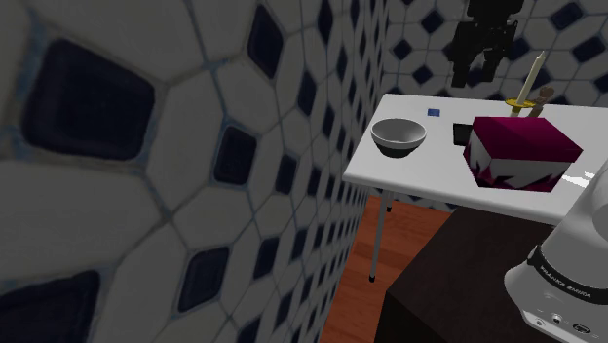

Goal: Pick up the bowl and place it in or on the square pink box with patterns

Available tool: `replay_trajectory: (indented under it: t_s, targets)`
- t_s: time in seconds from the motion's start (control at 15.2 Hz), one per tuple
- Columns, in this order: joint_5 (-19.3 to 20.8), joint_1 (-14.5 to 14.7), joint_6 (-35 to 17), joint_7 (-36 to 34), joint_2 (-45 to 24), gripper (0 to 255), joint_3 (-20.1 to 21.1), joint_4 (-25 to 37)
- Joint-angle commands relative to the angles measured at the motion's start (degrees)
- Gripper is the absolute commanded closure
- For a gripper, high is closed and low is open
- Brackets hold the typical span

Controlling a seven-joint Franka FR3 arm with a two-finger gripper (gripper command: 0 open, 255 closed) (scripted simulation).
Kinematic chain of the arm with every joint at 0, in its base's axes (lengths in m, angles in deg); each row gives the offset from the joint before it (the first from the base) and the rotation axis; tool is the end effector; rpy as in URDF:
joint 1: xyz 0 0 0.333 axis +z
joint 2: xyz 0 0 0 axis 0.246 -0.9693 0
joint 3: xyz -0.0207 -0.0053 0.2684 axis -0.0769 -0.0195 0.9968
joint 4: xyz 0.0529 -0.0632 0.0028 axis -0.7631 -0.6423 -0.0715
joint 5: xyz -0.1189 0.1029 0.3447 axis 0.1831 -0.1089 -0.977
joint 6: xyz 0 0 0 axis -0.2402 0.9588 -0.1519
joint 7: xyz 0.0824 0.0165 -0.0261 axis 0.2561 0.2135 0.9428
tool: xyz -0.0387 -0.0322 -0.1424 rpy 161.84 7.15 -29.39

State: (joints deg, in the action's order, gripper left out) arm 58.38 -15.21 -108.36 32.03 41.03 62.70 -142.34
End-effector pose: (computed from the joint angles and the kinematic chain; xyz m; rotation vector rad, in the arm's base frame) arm 0.3056 0.0043 0.5246 -2.9964 0.2699 0.1419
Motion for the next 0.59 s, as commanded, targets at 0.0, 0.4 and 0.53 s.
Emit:
replay_trajectory:
  t_s: [0.0,0.4,0.53]
  targets:
    - [0.0,0.0,0.0,0.0,0.0,0,0.0,0.0]
    - [3.1,-1.8,-8.3,6.2,-6.4,0,-5.4,-2.0]
    - [3.8,-2.3,-11.0,8.2,-9.0,0,-7.2,-2.0]
